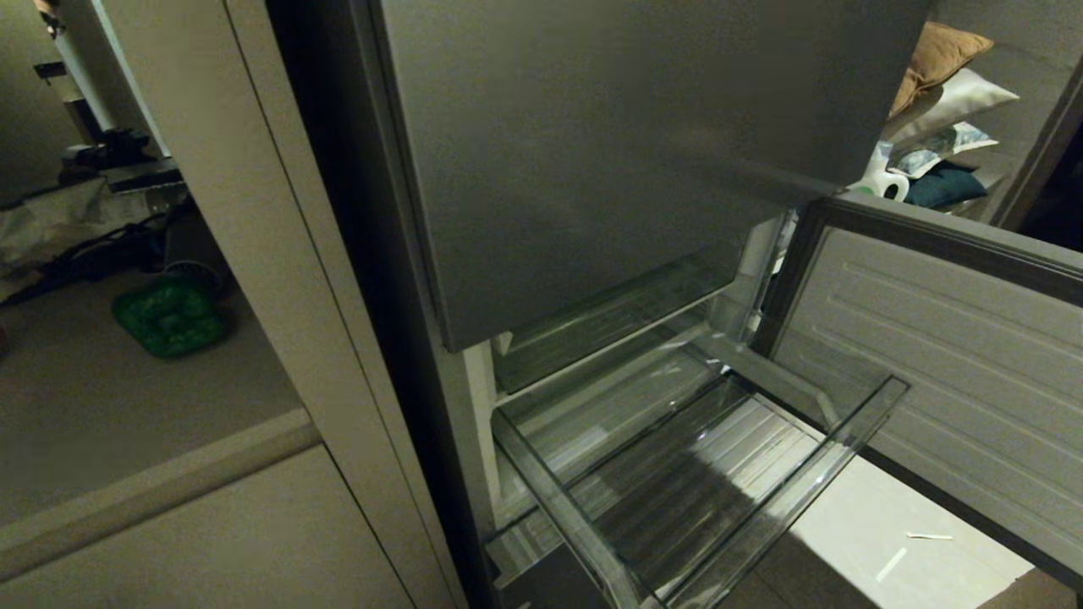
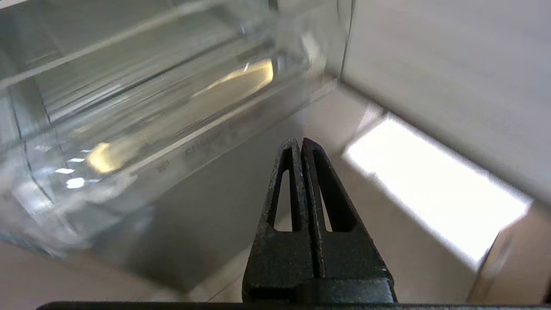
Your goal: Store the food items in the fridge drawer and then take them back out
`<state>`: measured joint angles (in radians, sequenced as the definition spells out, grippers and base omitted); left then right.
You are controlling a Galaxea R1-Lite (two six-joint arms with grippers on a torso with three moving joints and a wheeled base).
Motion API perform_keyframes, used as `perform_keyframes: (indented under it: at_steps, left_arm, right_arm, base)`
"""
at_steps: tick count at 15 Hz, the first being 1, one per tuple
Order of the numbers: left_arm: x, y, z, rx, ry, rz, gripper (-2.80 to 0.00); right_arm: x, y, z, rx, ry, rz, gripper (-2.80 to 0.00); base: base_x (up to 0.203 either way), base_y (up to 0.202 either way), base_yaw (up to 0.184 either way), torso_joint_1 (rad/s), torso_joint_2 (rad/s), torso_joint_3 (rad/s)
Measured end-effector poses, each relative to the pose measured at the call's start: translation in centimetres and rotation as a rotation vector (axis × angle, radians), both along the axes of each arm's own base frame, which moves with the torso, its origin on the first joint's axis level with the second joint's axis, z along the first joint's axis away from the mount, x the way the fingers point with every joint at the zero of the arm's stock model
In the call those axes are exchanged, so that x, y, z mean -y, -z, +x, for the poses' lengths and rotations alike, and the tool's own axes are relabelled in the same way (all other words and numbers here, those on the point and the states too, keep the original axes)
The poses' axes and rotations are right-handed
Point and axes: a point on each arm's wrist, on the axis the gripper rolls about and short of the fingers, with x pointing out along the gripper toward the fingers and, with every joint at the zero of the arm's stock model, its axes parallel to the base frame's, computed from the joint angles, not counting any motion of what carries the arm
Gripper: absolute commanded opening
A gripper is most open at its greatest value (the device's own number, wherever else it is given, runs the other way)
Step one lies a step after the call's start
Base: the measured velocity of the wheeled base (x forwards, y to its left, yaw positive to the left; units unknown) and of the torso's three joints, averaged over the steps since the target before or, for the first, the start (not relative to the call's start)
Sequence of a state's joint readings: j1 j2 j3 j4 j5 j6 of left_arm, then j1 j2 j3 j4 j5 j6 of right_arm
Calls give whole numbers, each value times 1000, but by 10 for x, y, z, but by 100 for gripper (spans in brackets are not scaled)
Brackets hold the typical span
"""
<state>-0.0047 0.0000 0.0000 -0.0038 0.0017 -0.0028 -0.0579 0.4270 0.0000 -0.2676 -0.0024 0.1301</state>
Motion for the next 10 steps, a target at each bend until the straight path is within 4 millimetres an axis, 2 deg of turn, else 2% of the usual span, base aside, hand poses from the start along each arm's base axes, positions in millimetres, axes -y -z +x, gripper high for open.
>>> perform_keyframes:
  at_steps: [6,10]
  left_arm:
    - [0,0,0,0,0,0,-280]
    - [0,0,0,0,0,0,-280]
  right_arm:
    - [7,-8,78,-301,-46,258,-280]
    - [11,-11,126,-410,-138,335,-280]
  base:
    - [0,0,0,0,0,0]
    - [0,0,0,0,0,0]
